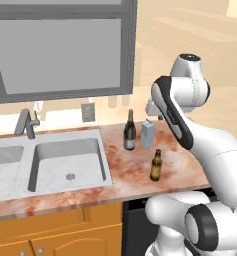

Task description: Move the drinks to the dining counter.

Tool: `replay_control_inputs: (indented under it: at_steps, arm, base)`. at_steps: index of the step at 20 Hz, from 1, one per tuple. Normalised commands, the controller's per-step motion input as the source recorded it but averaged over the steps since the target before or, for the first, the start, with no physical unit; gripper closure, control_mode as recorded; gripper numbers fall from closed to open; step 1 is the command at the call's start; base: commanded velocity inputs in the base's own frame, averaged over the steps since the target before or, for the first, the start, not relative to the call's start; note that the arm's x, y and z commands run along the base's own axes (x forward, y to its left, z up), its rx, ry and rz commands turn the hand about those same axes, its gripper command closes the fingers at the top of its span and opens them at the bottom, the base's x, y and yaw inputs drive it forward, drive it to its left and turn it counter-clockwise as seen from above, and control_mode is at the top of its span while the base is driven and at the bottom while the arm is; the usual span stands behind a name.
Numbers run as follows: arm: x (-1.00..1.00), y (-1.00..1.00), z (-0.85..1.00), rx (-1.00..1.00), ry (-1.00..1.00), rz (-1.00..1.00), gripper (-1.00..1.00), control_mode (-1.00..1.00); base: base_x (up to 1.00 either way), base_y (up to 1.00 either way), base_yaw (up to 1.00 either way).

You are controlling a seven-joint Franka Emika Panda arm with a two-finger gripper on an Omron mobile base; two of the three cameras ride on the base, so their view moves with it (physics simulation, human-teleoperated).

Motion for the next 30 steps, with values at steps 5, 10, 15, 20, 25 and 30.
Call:
replay_control_inputs:
  at_steps: [5,10,15,20,25,30]
  arm:
    - [-0.23,0.0,-0.06,0.0,-0.01,0.0,-1.0,-1.0]
    - [-0.48,0.0,-0.14,-0.01,0.0,0.0,-1.0,-1.0]
    - [-0.37,0.0,-0.09,0.0,0.02,0.0,-1.0,-1.0]
    - [-0.27,0.0,-0.02,-0.01,0.0,0.0,-1.0,-1.0]
    - [-0.23,0.0,-0.06,0.0,0.0,0.0,-1.0,-1.0]
    - [-0.08,0.0,-0.18,0.0,0.0,0.0,-1.0,-1.0]
  base:
    - [0.0,0.0,0.0]
    - [0.0,0.0,0.0]
    - [0.0,0.0,0.0]
    - [0.0,0.0,0.0]
    - [0.0,0.0,0.0]
    - [0.0,0.0,0.0]
